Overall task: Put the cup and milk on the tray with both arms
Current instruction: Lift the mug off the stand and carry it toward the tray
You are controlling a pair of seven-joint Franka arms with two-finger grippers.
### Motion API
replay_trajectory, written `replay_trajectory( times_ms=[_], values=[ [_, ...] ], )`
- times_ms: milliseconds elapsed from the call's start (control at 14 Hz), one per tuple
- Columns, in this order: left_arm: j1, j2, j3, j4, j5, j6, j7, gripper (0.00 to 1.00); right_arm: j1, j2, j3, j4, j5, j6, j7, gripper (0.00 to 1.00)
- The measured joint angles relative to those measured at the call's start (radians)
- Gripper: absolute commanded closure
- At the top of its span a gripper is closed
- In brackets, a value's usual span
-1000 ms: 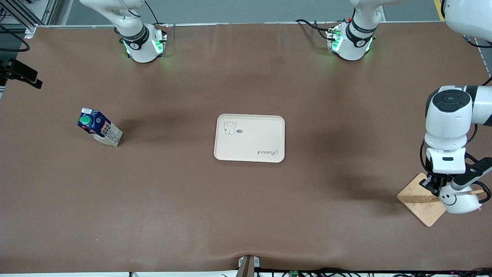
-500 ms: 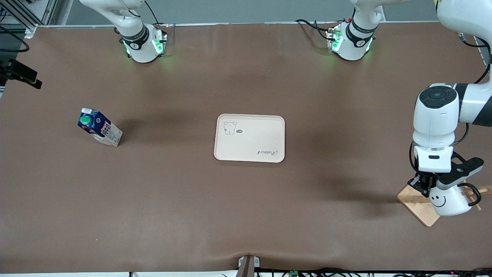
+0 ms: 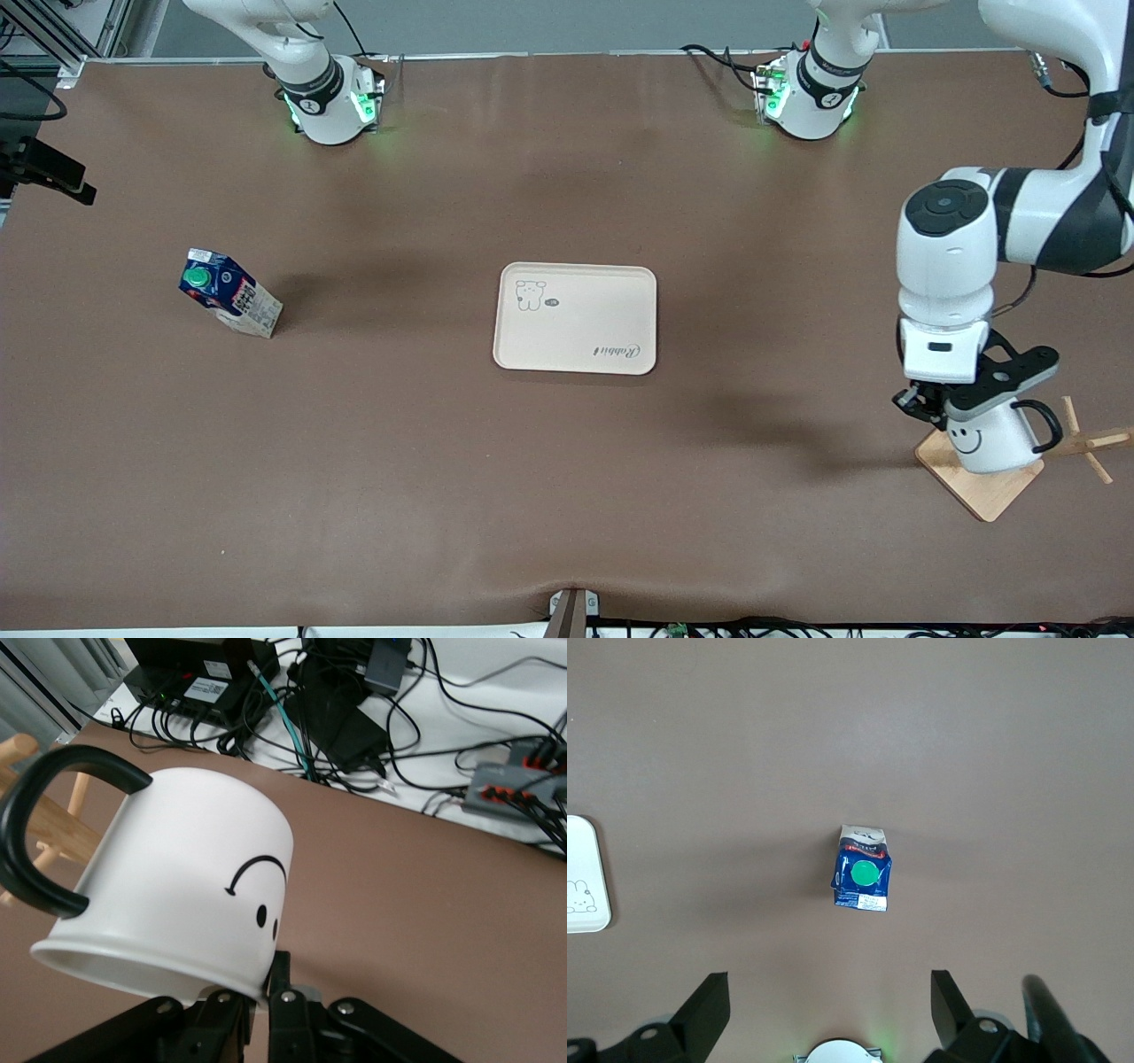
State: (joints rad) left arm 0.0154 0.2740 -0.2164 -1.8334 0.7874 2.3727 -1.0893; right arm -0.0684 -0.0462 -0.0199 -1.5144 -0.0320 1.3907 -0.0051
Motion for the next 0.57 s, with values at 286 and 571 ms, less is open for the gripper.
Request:
replay_trajectory(
  times_ms=[286, 571],
  values=[
    [-0.006, -0.005, -0.126, 0.073, -0.177, -0.16, -0.002, 1.0, 0.0, 0.001, 0.0, 0.0, 0.0, 0.0, 0.0, 0.0],
    [-0.013, 0.004, -0.239, 0.096, -0.36, -0.256, -0.002, 1.0, 0.0, 0.005, 0.0, 0.0, 0.0, 0.0, 0.0, 0.0]
  ],
)
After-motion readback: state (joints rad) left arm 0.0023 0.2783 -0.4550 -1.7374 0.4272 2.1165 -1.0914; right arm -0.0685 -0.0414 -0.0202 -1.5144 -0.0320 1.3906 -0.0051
